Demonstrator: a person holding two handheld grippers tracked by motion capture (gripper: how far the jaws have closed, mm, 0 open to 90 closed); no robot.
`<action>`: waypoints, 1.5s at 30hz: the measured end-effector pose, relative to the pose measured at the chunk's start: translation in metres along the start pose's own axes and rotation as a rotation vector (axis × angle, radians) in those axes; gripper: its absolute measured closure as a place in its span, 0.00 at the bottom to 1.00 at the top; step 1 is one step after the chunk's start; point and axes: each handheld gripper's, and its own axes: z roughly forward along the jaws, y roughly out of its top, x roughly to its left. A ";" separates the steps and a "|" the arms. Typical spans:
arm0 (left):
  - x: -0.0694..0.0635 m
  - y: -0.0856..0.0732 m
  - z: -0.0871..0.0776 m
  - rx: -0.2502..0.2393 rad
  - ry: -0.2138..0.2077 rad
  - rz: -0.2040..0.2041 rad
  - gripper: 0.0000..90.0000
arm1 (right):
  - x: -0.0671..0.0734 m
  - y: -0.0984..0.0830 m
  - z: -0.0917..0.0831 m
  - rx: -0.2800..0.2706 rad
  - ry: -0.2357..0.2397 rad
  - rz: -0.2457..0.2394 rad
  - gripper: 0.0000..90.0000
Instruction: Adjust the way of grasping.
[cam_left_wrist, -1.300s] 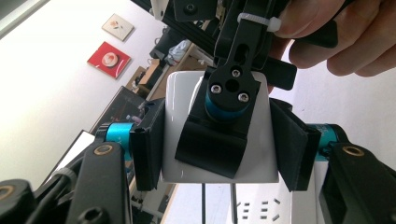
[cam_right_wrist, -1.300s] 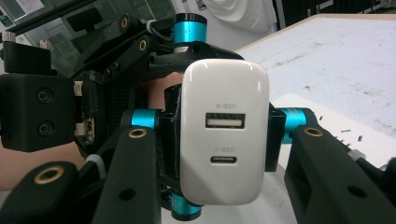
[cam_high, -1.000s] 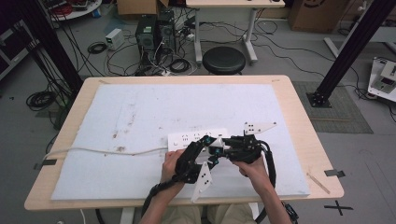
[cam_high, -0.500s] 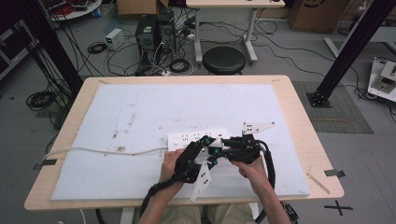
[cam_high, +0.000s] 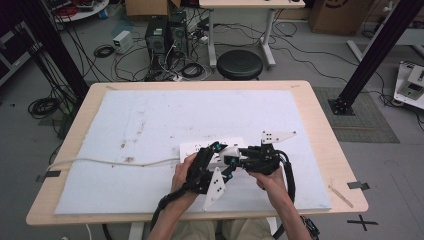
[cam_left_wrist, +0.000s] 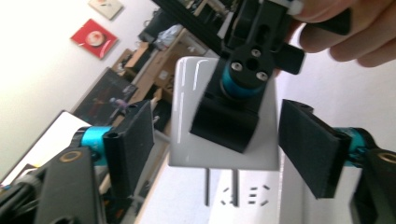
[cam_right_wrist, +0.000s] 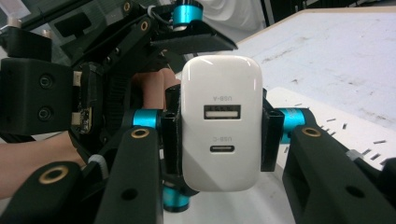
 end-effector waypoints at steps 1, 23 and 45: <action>0.000 0.000 -0.001 -0.007 -0.011 -0.018 0.27 | 0.000 0.000 -0.001 0.000 -0.007 0.000 0.70; 0.046 -0.034 -0.040 -0.018 -0.029 -0.493 0.23 | -0.005 0.000 -0.026 -0.070 -0.140 -0.060 0.70; 0.065 -0.089 -0.100 0.214 0.218 -0.829 0.24 | 0.001 -0.008 -0.059 -0.135 -0.198 -0.121 0.70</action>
